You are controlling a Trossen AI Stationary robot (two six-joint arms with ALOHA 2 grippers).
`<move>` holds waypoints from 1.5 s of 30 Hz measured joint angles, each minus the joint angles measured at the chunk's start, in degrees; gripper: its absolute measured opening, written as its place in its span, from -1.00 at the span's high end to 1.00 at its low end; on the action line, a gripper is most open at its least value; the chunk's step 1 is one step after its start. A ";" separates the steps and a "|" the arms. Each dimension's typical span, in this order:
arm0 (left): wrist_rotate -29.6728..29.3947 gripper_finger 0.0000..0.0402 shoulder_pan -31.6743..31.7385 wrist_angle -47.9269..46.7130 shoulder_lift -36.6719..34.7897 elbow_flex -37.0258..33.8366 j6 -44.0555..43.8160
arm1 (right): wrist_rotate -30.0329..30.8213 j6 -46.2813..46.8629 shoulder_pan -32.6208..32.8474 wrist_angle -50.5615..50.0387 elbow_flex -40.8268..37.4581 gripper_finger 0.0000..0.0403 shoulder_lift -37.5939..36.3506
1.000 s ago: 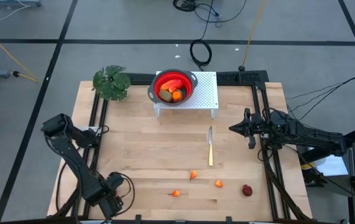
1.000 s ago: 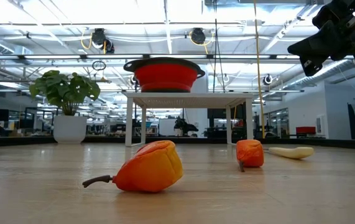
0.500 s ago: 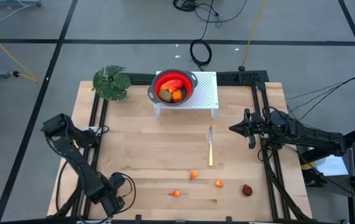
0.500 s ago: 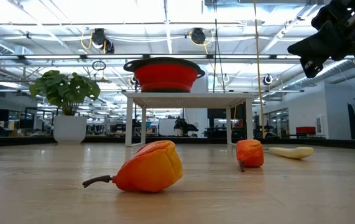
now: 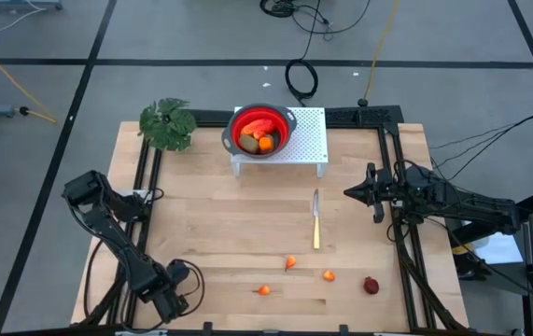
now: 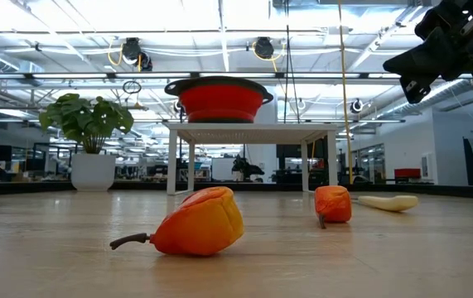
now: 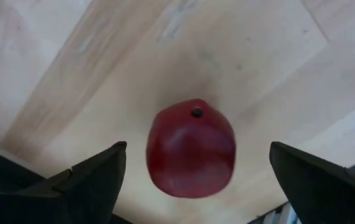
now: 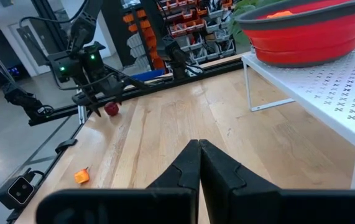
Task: Pick & Place Fruit
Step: Put the left red pomegranate into the red strainer bowl on the shelf
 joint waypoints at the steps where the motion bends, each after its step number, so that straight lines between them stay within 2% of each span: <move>1: -0.01 -0.95 0.00 -0.01 0.00 -0.16 0.06 | 0.01 0.00 0.00 -0.02 0.00 1.00 0.00; 18: 0.68 -0.94 0.00 -0.01 0.00 -1.24 5.01 | 0.01 0.00 0.00 -0.02 0.00 1.00 0.00; 32: 0.43 -0.21 0.00 -0.01 0.00 -1.24 4.96 | 0.03 -0.20 -0.02 -0.02 0.00 1.00 0.00; 40: -0.30 0.02 0.00 -0.01 -0.08 -1.24 4.44 | 0.03 -0.22 -0.02 -0.02 0.00 1.00 0.00; 45: -0.70 0.08 0.07 -0.31 -0.62 -1.13 4.07 | 0.03 -0.22 -0.02 -0.02 0.00 1.00 0.00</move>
